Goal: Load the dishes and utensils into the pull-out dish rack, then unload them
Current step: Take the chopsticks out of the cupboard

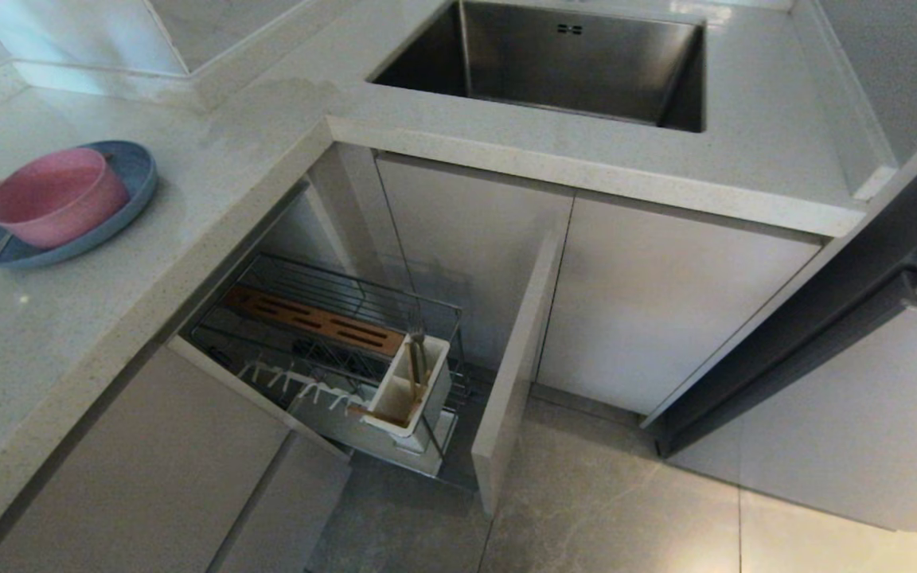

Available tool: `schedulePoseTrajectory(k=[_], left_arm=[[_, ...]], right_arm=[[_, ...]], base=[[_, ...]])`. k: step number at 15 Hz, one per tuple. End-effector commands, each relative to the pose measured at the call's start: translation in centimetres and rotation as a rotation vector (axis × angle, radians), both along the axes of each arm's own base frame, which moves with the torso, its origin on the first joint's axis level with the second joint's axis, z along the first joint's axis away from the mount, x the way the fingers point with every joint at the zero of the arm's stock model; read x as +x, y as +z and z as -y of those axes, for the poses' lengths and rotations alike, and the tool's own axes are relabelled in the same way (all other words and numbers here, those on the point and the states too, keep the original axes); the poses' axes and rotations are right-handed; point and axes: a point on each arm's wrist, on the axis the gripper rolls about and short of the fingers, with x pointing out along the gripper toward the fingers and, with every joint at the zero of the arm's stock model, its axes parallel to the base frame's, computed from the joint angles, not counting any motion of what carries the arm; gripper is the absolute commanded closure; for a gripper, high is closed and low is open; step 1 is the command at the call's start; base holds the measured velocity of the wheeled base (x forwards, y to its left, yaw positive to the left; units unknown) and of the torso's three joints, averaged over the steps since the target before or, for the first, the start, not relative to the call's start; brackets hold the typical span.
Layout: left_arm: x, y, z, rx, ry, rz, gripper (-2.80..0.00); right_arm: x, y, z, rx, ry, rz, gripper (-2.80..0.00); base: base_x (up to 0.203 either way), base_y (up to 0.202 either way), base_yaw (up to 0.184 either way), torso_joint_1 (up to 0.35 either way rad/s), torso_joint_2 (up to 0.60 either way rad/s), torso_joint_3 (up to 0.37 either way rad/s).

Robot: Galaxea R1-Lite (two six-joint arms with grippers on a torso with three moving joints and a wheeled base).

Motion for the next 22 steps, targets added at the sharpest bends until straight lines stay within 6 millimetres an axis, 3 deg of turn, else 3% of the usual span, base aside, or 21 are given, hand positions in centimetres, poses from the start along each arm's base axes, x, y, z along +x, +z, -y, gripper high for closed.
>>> schedulePoseTrajectory(k=[1, 7, 8, 15, 19, 21, 22], left_arm=[[0.1, -0.3, -0.2, -0.013, -0.006, -0.004, 0.00], [0.2, -0.3, -0.2, -0.012, -0.005, -0.005, 0.00], [0.2, -0.3, -0.2, -0.010, -0.004, -0.004, -2.80], [0.0, -0.2, -0.1, -0.009, 0.000, -0.005, -2.80], [-1.2, 2.0, 1.4, 0.040, 0.005, 0.029, -2.80], [-2.7, 4.1, 2.9, 0.093, 0.017, 0.064, -2.80], [-3.4, 5.2, 3.7, 0.120, 0.021, 0.082, 0.00]], right_arm=[[0.0, 0.0, 0.0, 0.000, 0.000, -0.002, 0.00], [0.0, 0.0, 0.0, 0.000, 0.000, -0.002, 0.00], [0.0, 0.0, 0.0, 0.000, 0.000, -0.001, 0.00], [0.0, 0.0, 0.0, 0.000, 0.000, -0.001, 0.00], [0.0, 0.0, 0.0, 0.000, 0.000, -0.002, 0.00], [0.0, 0.0, 0.0, 0.000, 0.000, -0.001, 0.00], [0.0, 0.0, 0.0, 0.000, 0.000, -0.002, 0.00]], base=[[0.000, 0.000, 0.000, 0.000, 0.00, 0.000], [0.000, 0.000, 0.000, 0.000, 0.00, 0.000], [0.000, 0.000, 0.000, 0.000, 0.00, 0.000], [0.000, 0.000, 0.000, 0.000, 0.00, 0.000], [0.000, 0.000, 0.000, 0.000, 0.00, 0.000], [0.000, 0.000, 0.000, 0.000, 0.00, 0.000], [0.000, 0.000, 0.000, 0.000, 0.00, 0.000]])
